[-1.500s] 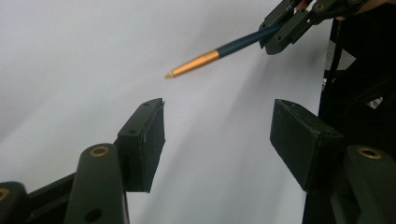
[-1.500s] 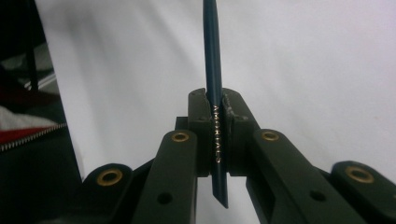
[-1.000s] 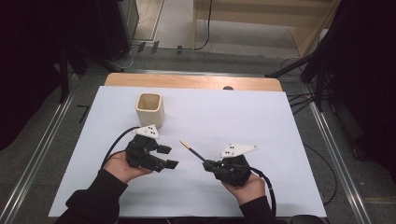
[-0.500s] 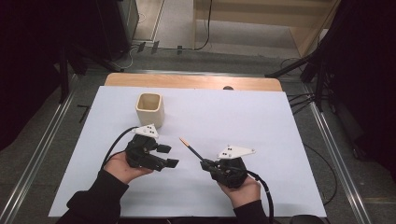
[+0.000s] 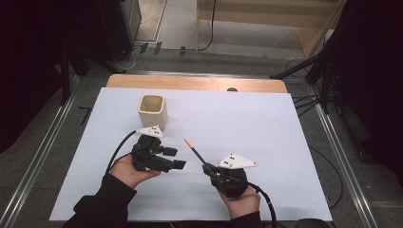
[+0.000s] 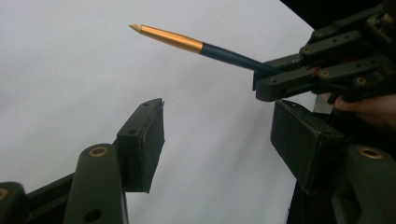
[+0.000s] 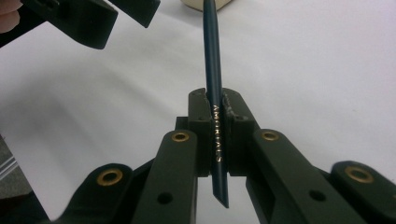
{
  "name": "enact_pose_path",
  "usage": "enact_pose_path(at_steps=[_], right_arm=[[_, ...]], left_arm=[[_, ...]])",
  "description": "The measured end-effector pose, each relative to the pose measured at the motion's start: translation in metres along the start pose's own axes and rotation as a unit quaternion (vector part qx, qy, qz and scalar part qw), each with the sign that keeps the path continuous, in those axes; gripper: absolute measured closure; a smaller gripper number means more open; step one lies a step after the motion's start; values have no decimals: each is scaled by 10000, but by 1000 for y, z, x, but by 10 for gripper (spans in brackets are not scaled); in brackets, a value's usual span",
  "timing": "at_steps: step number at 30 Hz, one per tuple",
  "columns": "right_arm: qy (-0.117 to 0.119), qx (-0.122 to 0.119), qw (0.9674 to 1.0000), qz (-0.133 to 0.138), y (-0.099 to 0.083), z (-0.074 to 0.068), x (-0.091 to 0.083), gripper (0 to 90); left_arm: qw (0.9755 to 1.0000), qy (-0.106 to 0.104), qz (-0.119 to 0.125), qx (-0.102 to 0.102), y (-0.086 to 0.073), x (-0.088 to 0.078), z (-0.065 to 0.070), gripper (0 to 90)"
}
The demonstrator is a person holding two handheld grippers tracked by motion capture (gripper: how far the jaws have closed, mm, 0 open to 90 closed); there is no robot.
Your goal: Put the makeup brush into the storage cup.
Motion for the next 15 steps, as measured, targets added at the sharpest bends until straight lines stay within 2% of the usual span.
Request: enact_pose_path(at_steps=[5,15], right_arm=[[-127,42,9998,144,-5,-6,2,851],[-178,140,9990,380,-10,-16,7,852]], left_arm=[[9998,-34,79,-151,2,2,1,365],[9989,-138,267,-356,4,3,2,393]])
Point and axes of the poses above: each handheld gripper's, and its own axes: x roughly forward along the jaws, y roughly out of its top, z roughly to its right, the point moved 4 cm from there along x, roughly forward along the jaws, and after that the axes turned 3 degrees about -z, right-handed, at the moved point
